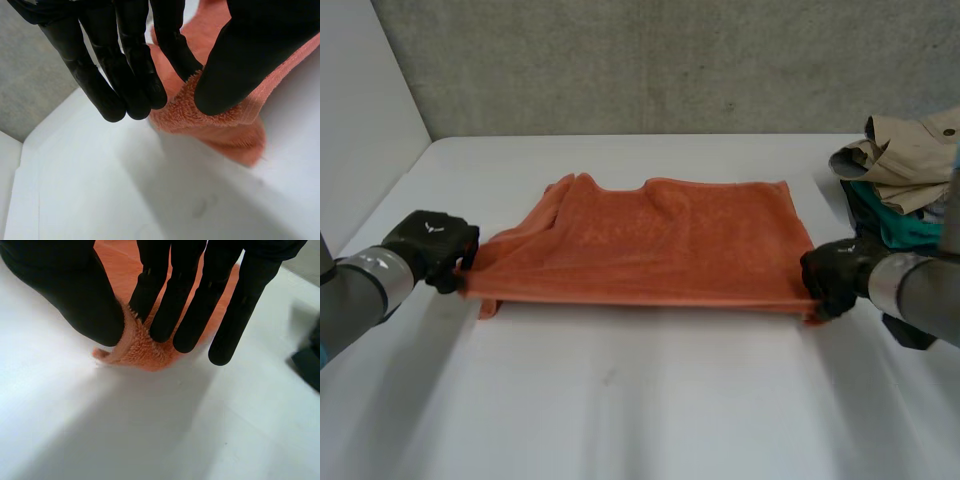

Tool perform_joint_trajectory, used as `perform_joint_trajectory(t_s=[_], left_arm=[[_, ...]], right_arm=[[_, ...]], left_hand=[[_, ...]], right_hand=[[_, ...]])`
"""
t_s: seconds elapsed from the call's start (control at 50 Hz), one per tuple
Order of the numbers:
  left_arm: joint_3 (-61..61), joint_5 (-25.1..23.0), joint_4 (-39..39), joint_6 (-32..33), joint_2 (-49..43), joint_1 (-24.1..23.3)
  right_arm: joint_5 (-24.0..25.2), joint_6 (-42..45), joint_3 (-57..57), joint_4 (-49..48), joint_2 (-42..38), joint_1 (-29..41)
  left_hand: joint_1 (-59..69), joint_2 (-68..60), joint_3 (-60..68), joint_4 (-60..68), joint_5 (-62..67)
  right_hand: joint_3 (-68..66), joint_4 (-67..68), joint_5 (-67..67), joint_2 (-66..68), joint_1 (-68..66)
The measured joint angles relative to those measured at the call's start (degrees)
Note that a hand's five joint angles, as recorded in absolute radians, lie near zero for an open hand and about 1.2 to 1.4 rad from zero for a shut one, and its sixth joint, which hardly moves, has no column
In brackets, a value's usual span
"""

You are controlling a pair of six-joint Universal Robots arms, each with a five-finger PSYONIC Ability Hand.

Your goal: Fold the laundry.

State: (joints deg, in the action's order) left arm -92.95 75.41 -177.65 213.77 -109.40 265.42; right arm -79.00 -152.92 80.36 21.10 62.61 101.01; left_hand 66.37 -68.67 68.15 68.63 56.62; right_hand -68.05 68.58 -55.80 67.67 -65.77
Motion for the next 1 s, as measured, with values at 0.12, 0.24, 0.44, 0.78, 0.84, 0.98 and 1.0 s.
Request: perform_joint_trajectory(t_s=[0.12, 0.24, 0.44, 0.78, 0.84, 0.98, 1.0], left_arm=[[-1.9, 0.2, 8.2, 4.9, 3.6, -0.1], [-1.3, 0.5, 15.5, 8.9, 3.0, -1.6], [19.1, 4.8, 7.5, 6.4, -7.5, -6.2], [61.8, 10.2, -1.6, -9.7, -9.7, -7.4], [62.5, 10.4, 3.0, -9.9, -10.3, -6.2], [45.5, 7.4, 7.9, -8.8, -8.1, -3.9], [42.2, 6.8, 7.7, -8.2, -7.8, -3.7]], right_arm=[[2.0, 23.2, 3.3, 14.7, 5.2, -3.2], [-0.3, 35.5, 4.6, 21.2, 6.6, -5.1], [-2.9, 25.7, -7.9, 4.2, 0.6, 0.5], [-8.2, 5.5, -32.2, -26.7, 4.8, 4.4], [-6.3, 5.4, -30.3, -27.9, 5.7, 4.6], [-2.8, 6.1, -19.2, -25.2, 5.9, 5.1], [-2.2, 6.3, -17.1, -24.7, 5.7, 5.1]], left_hand=[[0.0, 0.0, 0.0, 0.0, 0.0], [0.0, 0.0, 0.0, 0.0, 0.0], [0.0, 0.0, 0.0, 0.0, 0.0], [0.0, 0.0, 0.0, 0.0, 0.0], [0.0, 0.0, 0.0, 0.0, 0.0], [0.0, 0.0, 0.0, 0.0, 0.0], [0.0, 0.0, 0.0, 0.0, 0.0]], right_hand=[[0.0, 0.0, -0.1, 0.0, 0.0], [0.0, 0.0, -1.4, 0.0, 0.0], [-0.1, 0.0, -2.3, 0.0, 0.0], [-0.2, 0.1, -2.6, 0.0, 0.0], [-0.2, 0.1, -2.6, 0.0, 0.0], [-0.2, 0.1, -2.6, 0.0, 0.0], [-0.2, 0.1, -2.6, 0.0, 0.0]])
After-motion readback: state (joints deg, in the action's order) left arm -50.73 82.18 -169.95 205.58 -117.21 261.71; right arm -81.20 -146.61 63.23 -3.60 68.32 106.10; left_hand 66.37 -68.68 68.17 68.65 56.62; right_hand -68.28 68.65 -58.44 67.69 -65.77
